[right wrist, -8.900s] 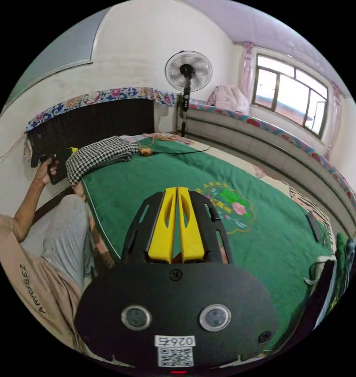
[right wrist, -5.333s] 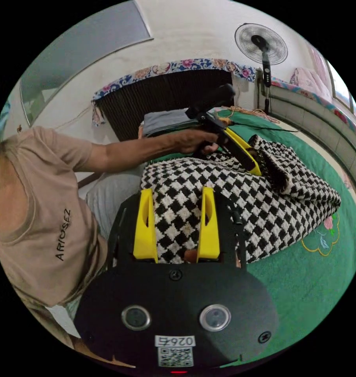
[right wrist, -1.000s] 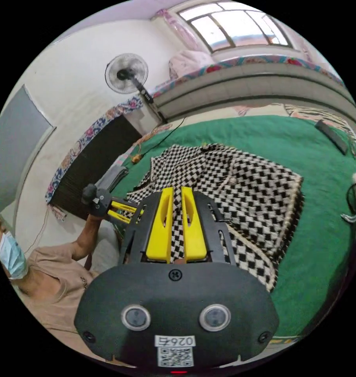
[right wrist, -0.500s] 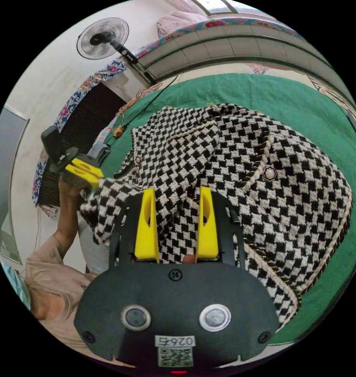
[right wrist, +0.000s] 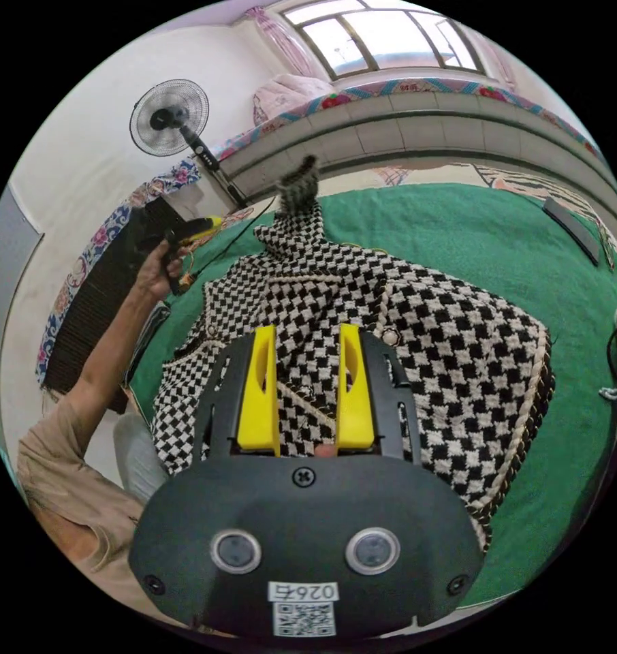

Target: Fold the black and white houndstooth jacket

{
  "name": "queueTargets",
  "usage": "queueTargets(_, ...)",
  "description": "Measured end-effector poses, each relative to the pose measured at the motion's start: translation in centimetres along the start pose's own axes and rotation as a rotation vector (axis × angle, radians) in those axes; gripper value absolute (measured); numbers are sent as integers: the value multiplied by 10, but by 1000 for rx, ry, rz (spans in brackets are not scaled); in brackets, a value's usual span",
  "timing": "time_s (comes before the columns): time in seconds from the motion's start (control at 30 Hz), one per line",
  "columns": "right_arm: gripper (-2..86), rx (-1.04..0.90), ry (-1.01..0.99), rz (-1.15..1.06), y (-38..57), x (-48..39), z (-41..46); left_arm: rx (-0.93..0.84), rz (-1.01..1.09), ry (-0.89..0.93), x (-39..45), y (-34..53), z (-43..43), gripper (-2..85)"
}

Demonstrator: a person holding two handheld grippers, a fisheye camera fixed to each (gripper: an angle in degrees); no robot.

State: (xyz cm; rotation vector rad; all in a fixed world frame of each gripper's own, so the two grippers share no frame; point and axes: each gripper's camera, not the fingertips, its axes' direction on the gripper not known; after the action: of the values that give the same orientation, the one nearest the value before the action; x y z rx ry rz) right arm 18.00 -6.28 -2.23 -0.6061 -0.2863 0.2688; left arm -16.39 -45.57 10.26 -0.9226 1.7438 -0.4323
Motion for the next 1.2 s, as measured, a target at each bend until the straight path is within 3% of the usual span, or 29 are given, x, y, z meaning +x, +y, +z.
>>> queueTargets(0.2,129,-113,-37,-113,-9,-29,47,-11,4,270,-3,58,-17,60)
queueTargets(0.27,98,-209,25,-155,-9,-40,70,-7,12,313,6,60,-30,53)
queueTargets(0.3,40,-177,98,-219,-7,-51,68,8,26,343,12,60,-40,52)
queueTargets(0.37,0,-192,8,-298,-10,-65,50,47,55,359,22,62,-56,51)
queueTargets(0.43,-9,-236,-315,-454,-7,-82,8,70,91,310,27,66,-70,51)
queueTargets(0.5,-10,-284,-365,-562,8,-95,-26,91,93,186,23,74,-80,49)
queueTargets(0.57,-9,-382,-202,-638,28,-104,-52,79,69,129,16,75,-82,48)
queueTargets(0.63,-1,-699,66,-644,61,-100,-57,15,54,110,9,68,-78,51)
queueTargets(0.73,5,-902,301,-642,113,-79,-62,35,-67,33,-4,61,-79,105)
queueTargets(0.77,5,-880,328,-638,120,-76,-68,100,-98,1,-7,59,-83,134)
queueTargets(0.9,48,-385,330,-427,127,-32,-155,147,-81,-18,-9,34,-81,187)
queueTargets(0.93,67,-197,268,-314,124,-9,-185,140,-73,-26,-9,29,-79,194)
queueTargets(1.03,90,84,30,-56,110,69,-217,84,-12,-96,-8,-4,-64,225)
queueTargets(1.2,141,14,74,297,73,199,-169,-57,104,-137,2,-80,-16,252)
